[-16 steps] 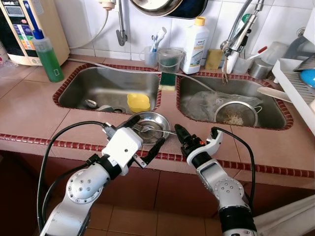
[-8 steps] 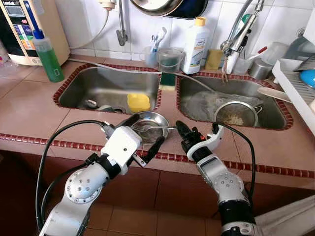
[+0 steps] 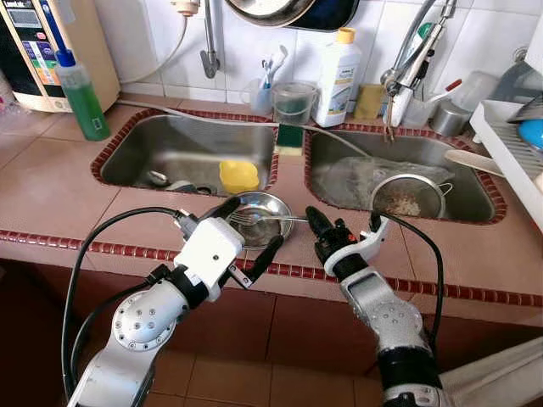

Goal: Kitchen organization

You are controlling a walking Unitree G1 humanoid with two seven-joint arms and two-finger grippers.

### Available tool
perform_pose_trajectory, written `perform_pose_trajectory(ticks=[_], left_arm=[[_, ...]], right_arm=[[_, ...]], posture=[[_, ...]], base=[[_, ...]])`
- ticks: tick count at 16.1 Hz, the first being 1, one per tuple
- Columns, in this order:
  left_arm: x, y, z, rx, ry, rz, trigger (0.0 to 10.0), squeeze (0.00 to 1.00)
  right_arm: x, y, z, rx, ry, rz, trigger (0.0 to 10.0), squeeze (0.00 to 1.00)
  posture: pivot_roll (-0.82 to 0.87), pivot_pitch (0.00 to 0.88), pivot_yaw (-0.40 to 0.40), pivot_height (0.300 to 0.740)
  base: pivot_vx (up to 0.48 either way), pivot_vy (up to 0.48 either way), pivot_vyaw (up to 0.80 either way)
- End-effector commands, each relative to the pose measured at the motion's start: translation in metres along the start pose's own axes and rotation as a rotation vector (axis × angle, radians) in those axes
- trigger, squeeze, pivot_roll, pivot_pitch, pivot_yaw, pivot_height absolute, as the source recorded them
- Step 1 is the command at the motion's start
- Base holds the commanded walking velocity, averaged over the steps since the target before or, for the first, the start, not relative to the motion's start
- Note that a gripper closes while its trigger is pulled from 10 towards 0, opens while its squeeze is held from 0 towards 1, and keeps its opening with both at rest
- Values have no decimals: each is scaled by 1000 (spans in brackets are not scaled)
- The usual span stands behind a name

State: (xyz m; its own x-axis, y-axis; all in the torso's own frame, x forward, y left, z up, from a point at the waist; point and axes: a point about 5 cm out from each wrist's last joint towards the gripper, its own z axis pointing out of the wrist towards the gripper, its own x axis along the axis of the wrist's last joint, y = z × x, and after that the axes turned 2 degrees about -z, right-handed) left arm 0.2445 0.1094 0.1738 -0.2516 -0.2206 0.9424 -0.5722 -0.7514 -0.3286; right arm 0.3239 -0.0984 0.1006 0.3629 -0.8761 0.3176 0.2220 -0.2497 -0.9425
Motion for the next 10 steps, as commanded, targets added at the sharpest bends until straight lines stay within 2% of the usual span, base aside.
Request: perform_pose_trajectory(ticks=[1,4,6,7,8,10], left_arm=[[5,0,0,0,15,5,10000,0],[5,1,0,-2,14,5,10000,0],[5,1,1,-2,14,3,10000,0],[5,1,1,0,14,2,10000,0],[4,0,1,3,14,1,10000,0],[4,0,1,4,13,-1,10000,0]], right_arm=[[-5,-13,1,86,9,59,10000,0],[-4,-25,-1,182,13,69,10000,0],[5,-40,-7,294,42,86,10000,0],[10,-42,-9,300,64,70,10000,0],[21,-38,-9,206,108,-29,10000,0],[27,-40,-10,189,131,-84,10000,0]], posture=[[44,47,-38,740],[42,48,-38,740],[42,47,-42,740],[41,46,-43,740],[38,46,-41,740],[35,45,-38,740]], base=[[0,0,0],[0,0,0],[0,0,0],[0,0,0],[0,0,0],[0,0,0]])
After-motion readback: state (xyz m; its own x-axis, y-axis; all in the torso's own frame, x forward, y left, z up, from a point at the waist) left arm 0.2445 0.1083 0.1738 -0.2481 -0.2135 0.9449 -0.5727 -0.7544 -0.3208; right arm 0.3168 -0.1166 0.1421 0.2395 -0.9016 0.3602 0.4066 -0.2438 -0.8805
